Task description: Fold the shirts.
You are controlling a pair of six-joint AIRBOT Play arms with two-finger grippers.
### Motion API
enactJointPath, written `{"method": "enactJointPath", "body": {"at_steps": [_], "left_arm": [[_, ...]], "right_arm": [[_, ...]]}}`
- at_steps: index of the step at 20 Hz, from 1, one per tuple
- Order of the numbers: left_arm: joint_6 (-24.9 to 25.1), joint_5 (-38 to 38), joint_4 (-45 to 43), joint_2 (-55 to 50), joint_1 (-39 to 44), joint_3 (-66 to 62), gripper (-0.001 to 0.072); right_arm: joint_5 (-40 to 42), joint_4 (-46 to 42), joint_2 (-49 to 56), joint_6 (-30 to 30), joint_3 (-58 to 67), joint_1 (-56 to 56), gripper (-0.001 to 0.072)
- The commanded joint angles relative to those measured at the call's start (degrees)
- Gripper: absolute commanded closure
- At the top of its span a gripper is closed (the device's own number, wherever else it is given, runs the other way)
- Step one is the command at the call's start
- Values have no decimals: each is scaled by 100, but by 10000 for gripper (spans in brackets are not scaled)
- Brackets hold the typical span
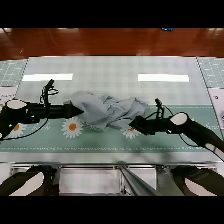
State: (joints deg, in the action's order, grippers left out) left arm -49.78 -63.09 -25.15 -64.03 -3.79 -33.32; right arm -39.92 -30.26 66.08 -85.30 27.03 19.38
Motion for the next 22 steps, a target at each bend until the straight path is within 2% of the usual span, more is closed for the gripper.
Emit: {"method": "enactJointPath", "body": {"at_steps": [1,2,4,5,7,10,12,14,18,22], "left_arm": [[4,-173,7,22,-83,-48,695],[2,-175,9,22,-83,-50,695],[2,-173,11,22,-96,-55,695],[2,-197,11,22,-140,-101,695],[-7,-509,13,33,-470,-424,695],[-527,-885,133,358,-1394,-1300,695],[-898,-605,643,737,-1869,-1943,695],[-1248,-118,1150,1034,-1985,-2577,695],[-1357,-103,1102,1624,-2133,-3991,696],[-1547,-81,837,2490,-2667,-4935,696]], "right_arm": [[162,527,981,492,614,299,316],[157,525,1147,514,785,297,382],[114,522,1281,732,1095,297,670],[46,518,1276,883,1244,275,686],[-745,107,1174,1080,1840,-15,687],[-1403,-1147,313,507,2924,-671,687],[-1204,-1403,-286,-44,3698,-1117,687],[-1502,-1408,-612,-59,4638,-1412,687],[-2597,-2179,-1377,-66,6242,-1635,687],[-2918,-2929,-2614,-160,6564,-1635,687]]}}
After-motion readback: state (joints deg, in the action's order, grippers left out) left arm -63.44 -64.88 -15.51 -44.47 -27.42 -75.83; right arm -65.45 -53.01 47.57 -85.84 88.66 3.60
